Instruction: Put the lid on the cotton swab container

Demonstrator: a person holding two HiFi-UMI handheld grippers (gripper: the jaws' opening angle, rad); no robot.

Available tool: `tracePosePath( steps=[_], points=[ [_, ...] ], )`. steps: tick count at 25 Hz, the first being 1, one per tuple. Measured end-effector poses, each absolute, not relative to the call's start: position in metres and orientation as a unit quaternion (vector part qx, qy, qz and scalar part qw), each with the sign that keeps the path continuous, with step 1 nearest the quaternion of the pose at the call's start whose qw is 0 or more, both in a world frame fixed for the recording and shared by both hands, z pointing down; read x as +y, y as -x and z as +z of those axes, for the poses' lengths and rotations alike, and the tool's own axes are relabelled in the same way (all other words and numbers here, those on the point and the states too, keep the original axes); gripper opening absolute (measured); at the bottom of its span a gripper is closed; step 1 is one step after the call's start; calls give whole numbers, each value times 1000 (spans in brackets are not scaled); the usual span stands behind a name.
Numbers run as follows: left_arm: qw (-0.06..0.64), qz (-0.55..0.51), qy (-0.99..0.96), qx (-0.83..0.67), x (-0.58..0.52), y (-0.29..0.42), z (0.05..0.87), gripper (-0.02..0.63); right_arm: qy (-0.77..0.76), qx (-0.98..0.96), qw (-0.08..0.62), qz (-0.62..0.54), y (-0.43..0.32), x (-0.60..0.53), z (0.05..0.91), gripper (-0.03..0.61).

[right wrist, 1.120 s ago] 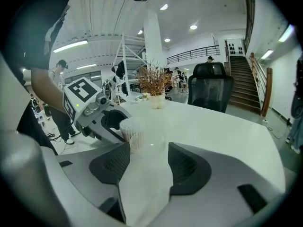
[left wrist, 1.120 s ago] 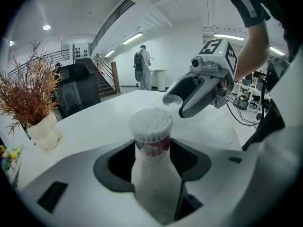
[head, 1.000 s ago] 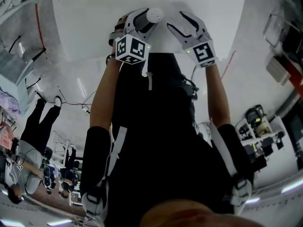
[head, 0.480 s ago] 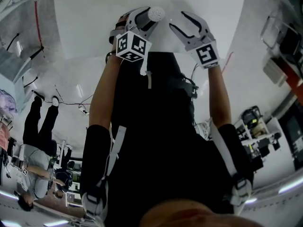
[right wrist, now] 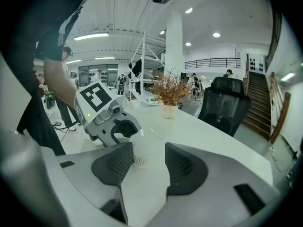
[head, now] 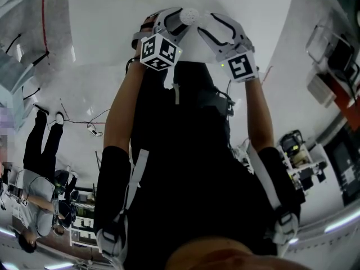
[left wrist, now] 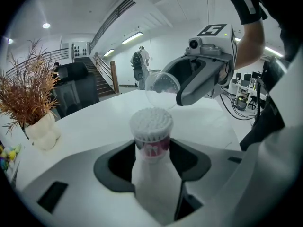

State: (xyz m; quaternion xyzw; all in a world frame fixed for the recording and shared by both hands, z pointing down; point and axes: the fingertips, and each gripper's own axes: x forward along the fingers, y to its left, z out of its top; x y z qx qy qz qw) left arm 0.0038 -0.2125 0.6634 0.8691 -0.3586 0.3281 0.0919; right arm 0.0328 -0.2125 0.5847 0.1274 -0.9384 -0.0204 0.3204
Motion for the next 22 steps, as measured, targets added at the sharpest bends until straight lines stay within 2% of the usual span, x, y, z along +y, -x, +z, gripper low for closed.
tracePosePath(
  steps=[22],
  points=[
    [92,326,-871,-355,-214,-6,664,227,-68,-936,345,-36,-8,-211,592,212]
  ],
)
